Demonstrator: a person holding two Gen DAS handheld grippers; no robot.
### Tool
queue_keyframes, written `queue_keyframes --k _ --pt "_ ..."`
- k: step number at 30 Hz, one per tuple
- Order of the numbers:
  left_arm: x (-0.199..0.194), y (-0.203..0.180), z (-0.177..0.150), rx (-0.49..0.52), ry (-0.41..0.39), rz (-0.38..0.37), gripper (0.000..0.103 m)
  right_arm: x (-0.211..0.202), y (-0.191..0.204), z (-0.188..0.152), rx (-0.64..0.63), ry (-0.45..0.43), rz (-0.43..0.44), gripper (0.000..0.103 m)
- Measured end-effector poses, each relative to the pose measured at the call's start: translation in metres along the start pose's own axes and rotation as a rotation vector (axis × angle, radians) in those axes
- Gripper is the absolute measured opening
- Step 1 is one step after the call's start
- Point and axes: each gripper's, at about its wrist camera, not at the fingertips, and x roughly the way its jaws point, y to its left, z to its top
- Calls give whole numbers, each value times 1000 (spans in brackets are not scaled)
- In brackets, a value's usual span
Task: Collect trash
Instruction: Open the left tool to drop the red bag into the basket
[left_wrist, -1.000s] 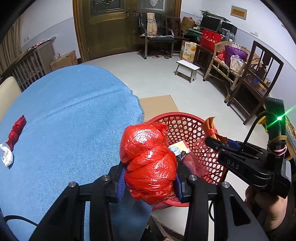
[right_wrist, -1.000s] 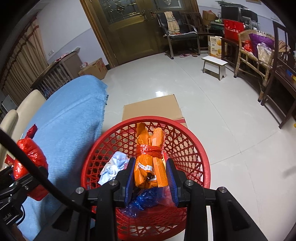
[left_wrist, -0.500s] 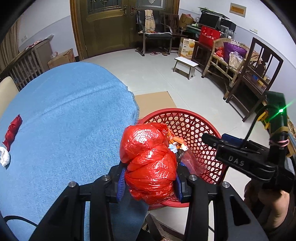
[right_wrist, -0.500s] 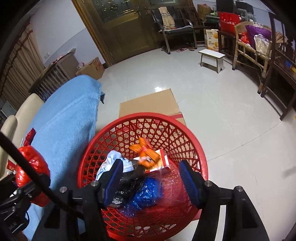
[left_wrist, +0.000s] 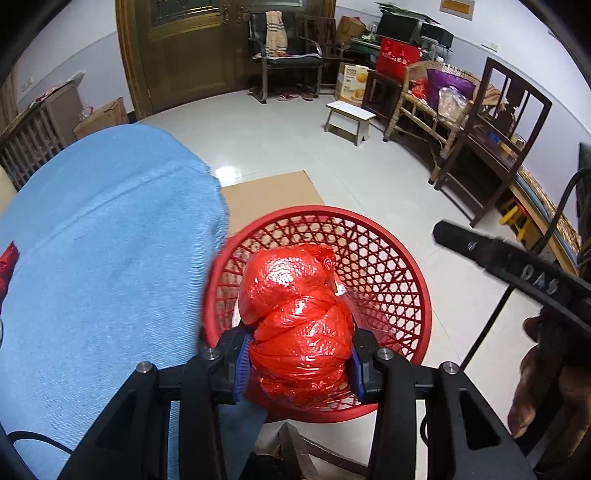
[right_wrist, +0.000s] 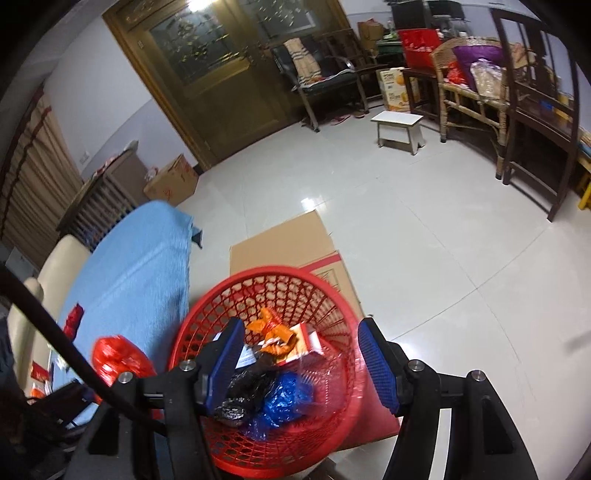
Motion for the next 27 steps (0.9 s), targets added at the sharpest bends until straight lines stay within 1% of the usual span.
queue_keyframes --k 5,10,13,18,19,20,22,23,26,27 --pt "8 -8 1 15 14 -10 44 -11 -11 6 31 -26 -3 67" --pt "12 -12 2 21 19 -21 44 -15 -11 9 39 -33 9 67" --pt "16 -15 3 23 27 -69 45 -16 -9 10 34 -35 13 68" --pt "21 -20 5 31 26 -99 47 -18 -7 10 32 -34 19 68" --pt "22 -21 6 33 26 -101 51 -17 -6 10 33 -32 20 68" --pt "23 -22 7 39 31 -106 66 -17 -6 9 32 -31 20 68" --pt "22 -20 8 36 24 -91 74 -18 -5 8 30 -30 19 68" --pt "19 -16 8 22 10 -95 74 -19 -5 8 29 -31 18 68" --pt "14 -5 9 -13 15 -121 75 -22 -4 9 27 -38 16 68" --pt "10 0 9 -23 5 -125 75 -22 -4 10 26 -39 16 68"
